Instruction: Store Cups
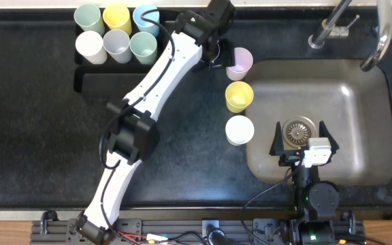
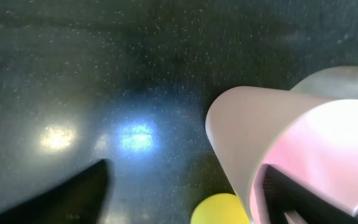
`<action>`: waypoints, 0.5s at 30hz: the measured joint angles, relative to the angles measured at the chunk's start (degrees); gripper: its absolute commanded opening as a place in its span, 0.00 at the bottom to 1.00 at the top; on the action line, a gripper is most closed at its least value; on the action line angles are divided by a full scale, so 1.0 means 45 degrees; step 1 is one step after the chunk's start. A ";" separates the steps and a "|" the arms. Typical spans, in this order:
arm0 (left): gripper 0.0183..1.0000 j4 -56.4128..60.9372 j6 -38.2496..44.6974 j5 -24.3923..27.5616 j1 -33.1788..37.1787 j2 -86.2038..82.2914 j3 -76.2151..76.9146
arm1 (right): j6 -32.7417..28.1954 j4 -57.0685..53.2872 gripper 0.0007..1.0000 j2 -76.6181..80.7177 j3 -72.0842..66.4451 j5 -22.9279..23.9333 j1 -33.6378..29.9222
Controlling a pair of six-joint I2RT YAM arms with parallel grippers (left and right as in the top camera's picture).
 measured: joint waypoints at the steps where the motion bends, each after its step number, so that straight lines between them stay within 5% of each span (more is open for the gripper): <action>1: 0.02 0.0034 -0.0015 0.0010 -0.0034 0.0068 0.0000 | -0.0005 0.0000 1.00 0.0000 0.0000 -0.0005 0.0000; 15: 0.02 -0.1826 -0.0034 -0.0903 0.1243 -0.2021 0.1593 | 0.0000 0.0000 1.00 0.0000 0.0000 0.0005 0.0000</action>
